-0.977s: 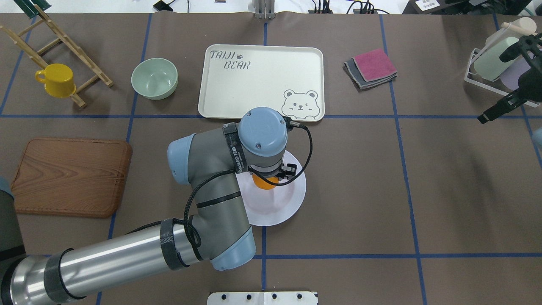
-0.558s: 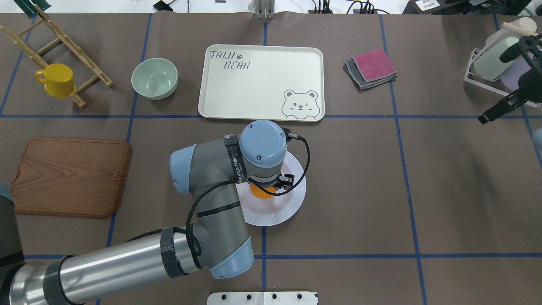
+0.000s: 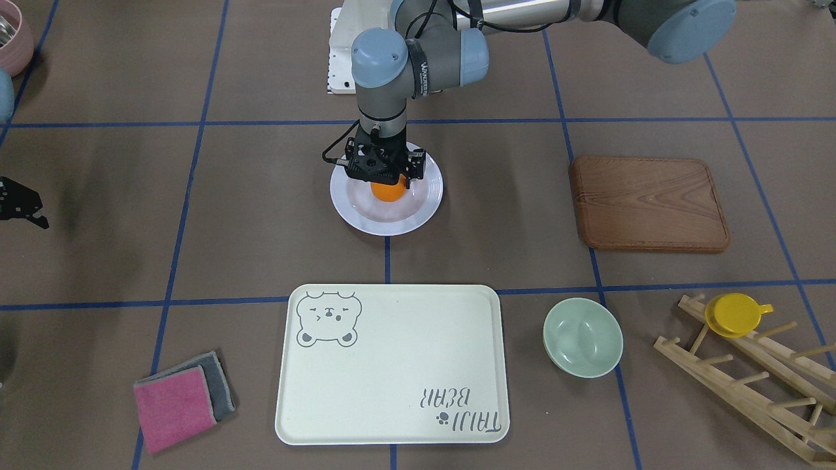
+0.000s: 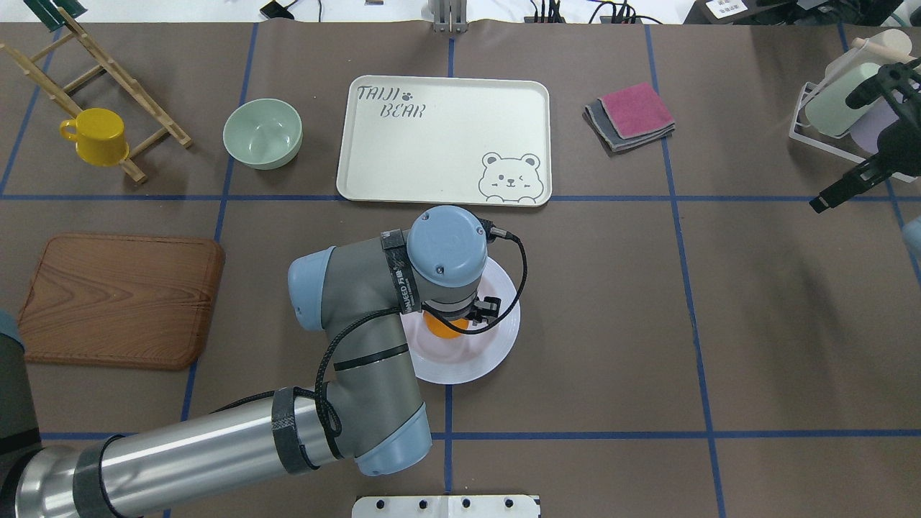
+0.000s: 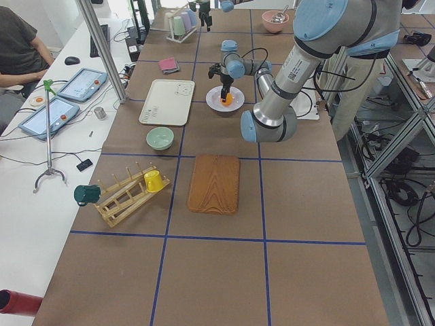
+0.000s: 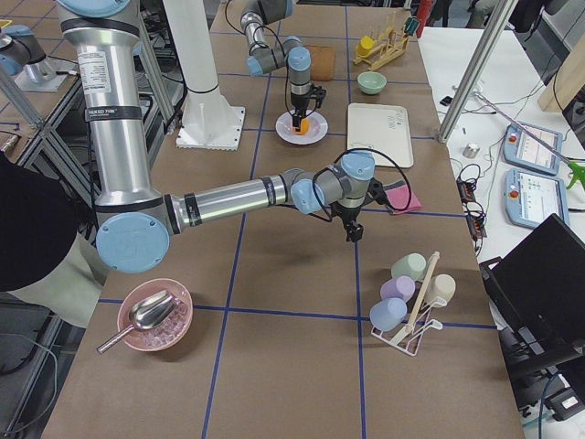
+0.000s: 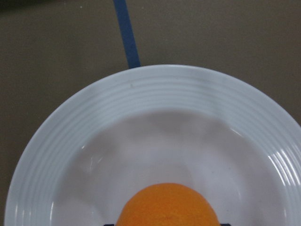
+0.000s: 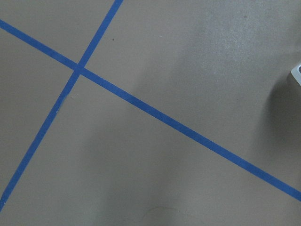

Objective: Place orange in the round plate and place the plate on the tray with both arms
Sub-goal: 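Lower the orange onto the plate and open the left gripper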

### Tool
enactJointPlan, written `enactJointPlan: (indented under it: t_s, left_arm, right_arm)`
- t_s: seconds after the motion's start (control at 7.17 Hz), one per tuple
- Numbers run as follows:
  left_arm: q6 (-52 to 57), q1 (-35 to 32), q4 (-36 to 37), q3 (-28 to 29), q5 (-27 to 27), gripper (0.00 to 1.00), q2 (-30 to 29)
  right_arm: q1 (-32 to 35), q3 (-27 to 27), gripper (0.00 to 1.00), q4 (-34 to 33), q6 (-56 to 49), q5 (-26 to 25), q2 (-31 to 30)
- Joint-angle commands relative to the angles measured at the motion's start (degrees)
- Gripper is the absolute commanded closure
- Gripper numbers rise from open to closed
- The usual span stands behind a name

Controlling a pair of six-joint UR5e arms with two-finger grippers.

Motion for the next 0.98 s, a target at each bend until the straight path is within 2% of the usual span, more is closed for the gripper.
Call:
enactJointPlan:
  t_s: [0.0,0.14,0.28,0.42,0.56,0.7,0.84]
  left_arm:
    - [-0.03,-0.37,0.01,-1.31,0.07,0.01,0.16]
    - [0.06,-0.98,0.1,-2.19,-0.19,0.01,0.16]
    - [0.32,-3.95,0.18,-6.55,-1.76,0.01,1.64]
    - [0.84,-8.06,-0.25,-12.86,-6.73,0.01,7.05]
    - [2.41,-13.41,-0.51,-16.57,-12.27,0.01,10.58]
    - [5.13,-15.99,-0.52,-18.18,-13.63,0.01,12.71]
    - [8.03,-18.02,-0.6,-19.5,-13.47,0.01,15.42]
  right_arm:
    - [-1.17,0.42,0.0,0.09,3.88,0.01,1.22]
    - [-2.74,0.95,0.0,0.26,7.47,0.01,2.11]
    - [-5.71,0.61,0.0,2.96,12.21,-0.07,3.94]
    - [-8.18,0.78,0.0,5.51,19.48,-0.07,5.27]
    - [-10.81,0.52,0.0,8.06,26.25,-0.16,6.93]
    - [-14.06,0.69,0.0,11.13,34.41,-1.12,8.69]
    - [-18.09,0.95,0.01,17.25,45.28,-4.0,9.4]
